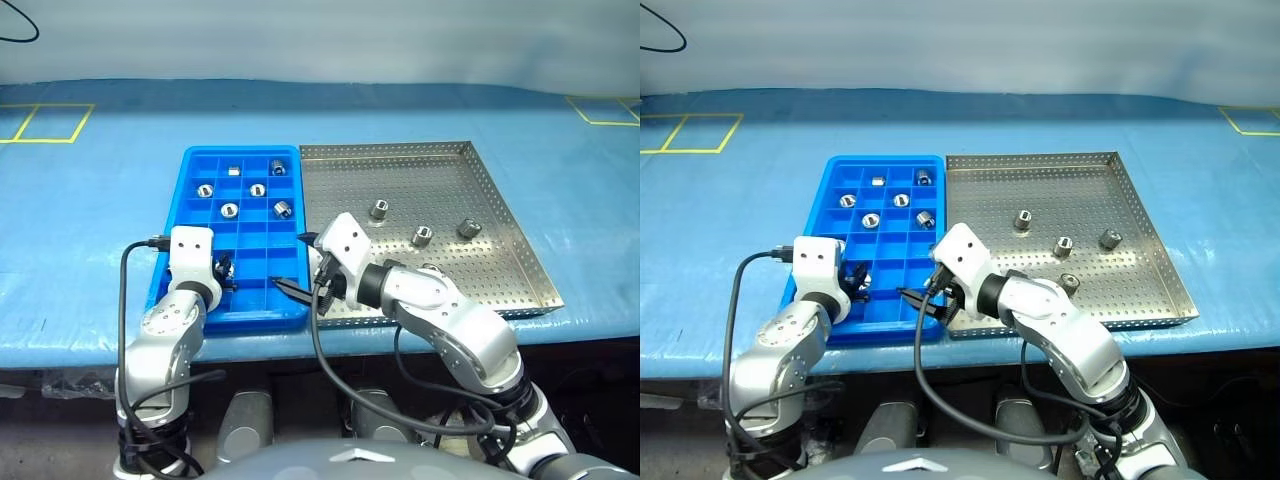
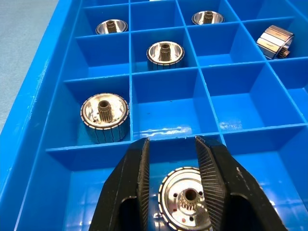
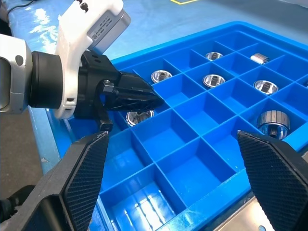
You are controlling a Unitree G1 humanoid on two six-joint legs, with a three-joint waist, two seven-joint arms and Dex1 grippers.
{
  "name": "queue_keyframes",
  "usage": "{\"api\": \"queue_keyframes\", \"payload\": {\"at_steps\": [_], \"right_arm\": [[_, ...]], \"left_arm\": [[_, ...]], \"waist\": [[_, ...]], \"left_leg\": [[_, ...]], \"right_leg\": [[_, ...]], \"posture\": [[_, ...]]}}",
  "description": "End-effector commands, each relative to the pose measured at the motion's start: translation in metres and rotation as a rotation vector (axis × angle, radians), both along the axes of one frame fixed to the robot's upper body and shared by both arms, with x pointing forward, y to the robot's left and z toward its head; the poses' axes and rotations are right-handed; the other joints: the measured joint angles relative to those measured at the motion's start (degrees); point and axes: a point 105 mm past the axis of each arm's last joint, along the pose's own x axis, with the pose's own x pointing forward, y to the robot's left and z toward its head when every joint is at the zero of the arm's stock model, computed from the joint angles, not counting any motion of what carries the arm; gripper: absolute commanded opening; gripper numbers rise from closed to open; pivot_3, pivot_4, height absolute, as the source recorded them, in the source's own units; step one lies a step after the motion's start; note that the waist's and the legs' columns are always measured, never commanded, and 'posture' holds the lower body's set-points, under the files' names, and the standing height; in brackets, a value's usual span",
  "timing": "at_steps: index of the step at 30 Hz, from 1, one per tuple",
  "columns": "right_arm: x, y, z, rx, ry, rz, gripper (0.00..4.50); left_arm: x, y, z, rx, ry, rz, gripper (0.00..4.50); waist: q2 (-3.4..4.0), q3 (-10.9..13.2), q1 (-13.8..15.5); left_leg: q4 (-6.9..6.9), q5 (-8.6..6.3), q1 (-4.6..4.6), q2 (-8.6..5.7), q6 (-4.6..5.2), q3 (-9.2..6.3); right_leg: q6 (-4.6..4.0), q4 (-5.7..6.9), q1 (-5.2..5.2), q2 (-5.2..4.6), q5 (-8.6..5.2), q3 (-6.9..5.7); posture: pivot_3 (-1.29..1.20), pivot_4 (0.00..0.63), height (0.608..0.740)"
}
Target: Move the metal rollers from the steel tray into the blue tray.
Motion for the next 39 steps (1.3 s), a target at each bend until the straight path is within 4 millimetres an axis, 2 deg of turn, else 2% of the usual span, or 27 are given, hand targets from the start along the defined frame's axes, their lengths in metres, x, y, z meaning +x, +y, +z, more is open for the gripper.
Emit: {"api": "queue_keyframes", "payload": {"at_steps": [1, 3, 6, 10, 12, 17, 20, 24, 29, 34, 39], "right_arm": [[0.002, -0.004, 0.011, 0.029, -0.044, -0.024, 4.5], [0.002, -0.006, 0.012, 0.032, -0.046, -0.035, 4.5], [0.002, -0.011, 0.014, 0.038, -0.05, -0.055, 4.5], [0.003, -0.026, 0.015, 0.038, -0.058, -0.127, 4.5], [0.004, -0.036, 0.015, 0.039, -0.058, -0.179, 4.5], [0.003, -0.063, 0.011, 0.024, -0.048, -0.305, 4.5], [-0.001, -0.078, 0.005, 0.007, -0.034, -0.376, 4.5], [-0.007, -0.085, 0.002, 0.008, -0.025, -0.429, 4.5], [-0.011, -0.086, 0.001, 0.023, -0.022, -0.482, 4.5], [-0.016, -0.089, 0.001, 0.032, -0.02, -0.522, 4.5], [-0.018, -0.092, 0.0, 0.034, -0.013, -0.545, 4.5]], "left_arm": [[0.008, -0.012, 0.028, -0.052, -0.121, -0.067, 2.77], [0.01, -0.02, 0.045, -0.076, -0.186, -0.129, 3.44], [0.012, -0.035, 0.067, -0.138, -0.256, -0.248, 4.47], [0.02, -0.054, 0.084, -0.143, -0.28, -0.409, 4.47], [0.03, -0.065, 0.084, -0.143, -0.256, -0.491, 4.47], [0.067, -0.088, 0.069, -0.061, -0.142, -0.636, 4.47], [0.094, -0.111, 0.06, -0.041, -0.077, -0.708, 4.47], [0.115, -0.15, 0.05, -0.06, -0.012, -0.809, 4.47], [0.131, -0.181, 0.037, -0.034, 0.038, -0.839, 4.47], [0.142, -0.186, 0.028, 0.017, 0.054, -0.788, 4.47], [0.153, -0.172, 0.022, 0.041, 0.053, -0.673, 4.47]], "waist": [[-0.01, 0.0, 0.1], [-0.01, 0.0, 0.1], [-0.01, 0.0, -0.1], [-0.01, 0.0, -0.5], [-0.02, 0.0, -0.6], [-0.01, 0.0, -1.6], [-0.03, 0.0, -2.1], [-0.03, 0.0, -3.8], [-0.03, 0.0, -6.4], [-0.01, 0.0, -9.6], [-0.01, 0.0, -12.4]], "left_leg": [[0.0, 0.0, -0.01, 0.0, 0.0, -0.02], [0.01, 0.0, -0.13, 0.01, -0.01, -0.03], [0.0, 0.01, -0.31, -0.01, -0.01, 0.08], [-0.1, 0.0, -0.45, -0.03, -0.02, 0.04], [-0.13, 0.0, -0.48, -0.04, -0.02, 0.02], [-0.03, 0.01, -0.44, -0.05, -0.01, 0.07], [0.03, 0.02, -0.47, -0.09, 0.01, 0.06], [-0.01, 0.02, -0.54, -0.1, 0.02, 0.1], [-0.1, -0.03, -0.68, -0.13, 0.07, 0.05], [-0.11, -0.05, -0.79, -0.14, 0.1, 0.02], [-0.08, -0.05, -0.77, -0.14, 0.1, -0.01]], "right_leg": [[0.0, 0.0, -0.04, 0.0, 0.0, -0.01], [0.0, 0.0, -0.37, 0.0, 0.0, -0.03], [-0.01, 0.0, -0.3, -0.02, 0.03, 0.04], [-0.04, -0.04, -0.43, 0.01, 0.07, 0.02], [0.0, -0.03, -0.45, 0.03, 0.08, 0.02], [0.04, -0.07, -0.38, 0.04, 0.02, 0.04], [0.07, -0.06, -0.38, 0.04, 0.04, 0.06], [0.1, -0.09, -0.46, 0.04, 0.05, 0.11], [0.44, -0.09, -0.6, 0.06, 0.16, 0.14], [0.5, -0.08, -0.71, 0.06, 0.14, 0.17], [0.58, -0.07, -0.67, 0.06, 0.15, 0.18]], "posture": [[0.02, 0.15, 0.74], [0.02, 0.15, 0.74], [-0.01, 0.15, 0.74], [-0.05, 0.15, 0.74], [-0.07, 0.15, 0.74], [-0.13, 0.15, 0.74], [-0.18, 0.15, 0.74], [-0.23, 0.15, 0.74], [-0.31, 0.15, 0.74], [-0.33, 0.15, 0.74], [-0.33, 0.15, 0.74]]}}
